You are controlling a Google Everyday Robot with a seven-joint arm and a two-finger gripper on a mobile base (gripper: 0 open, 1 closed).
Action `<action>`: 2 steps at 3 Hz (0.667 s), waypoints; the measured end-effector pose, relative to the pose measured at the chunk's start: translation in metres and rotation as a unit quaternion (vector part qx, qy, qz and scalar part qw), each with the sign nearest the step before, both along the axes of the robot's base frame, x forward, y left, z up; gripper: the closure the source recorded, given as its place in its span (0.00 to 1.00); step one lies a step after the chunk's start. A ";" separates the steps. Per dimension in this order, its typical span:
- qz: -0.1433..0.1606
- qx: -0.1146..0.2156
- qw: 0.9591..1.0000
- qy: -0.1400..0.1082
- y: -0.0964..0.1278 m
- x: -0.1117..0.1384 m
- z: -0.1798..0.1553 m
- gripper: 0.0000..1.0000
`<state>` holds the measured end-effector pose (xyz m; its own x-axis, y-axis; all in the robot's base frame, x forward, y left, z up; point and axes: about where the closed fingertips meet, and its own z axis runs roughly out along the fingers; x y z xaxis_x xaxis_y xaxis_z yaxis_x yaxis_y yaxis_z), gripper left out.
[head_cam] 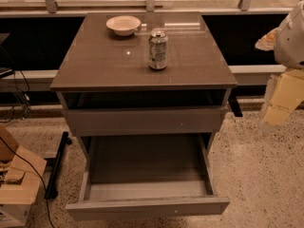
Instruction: Close middle drawer
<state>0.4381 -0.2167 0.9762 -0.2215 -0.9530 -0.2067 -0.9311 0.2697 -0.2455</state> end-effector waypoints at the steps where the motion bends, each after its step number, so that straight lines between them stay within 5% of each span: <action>1: 0.000 0.000 1.000 0.000 0.000 0.000 0.000 0.00; 2: 0.000 0.000 1.000 -0.005 0.001 0.000 0.002 0.12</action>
Offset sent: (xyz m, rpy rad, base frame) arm 0.0000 0.0000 0.0000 0.0000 0.0000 0.0000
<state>0.4381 -0.2159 0.9783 -0.2194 -0.9530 -0.2091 -0.9289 0.2696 -0.2539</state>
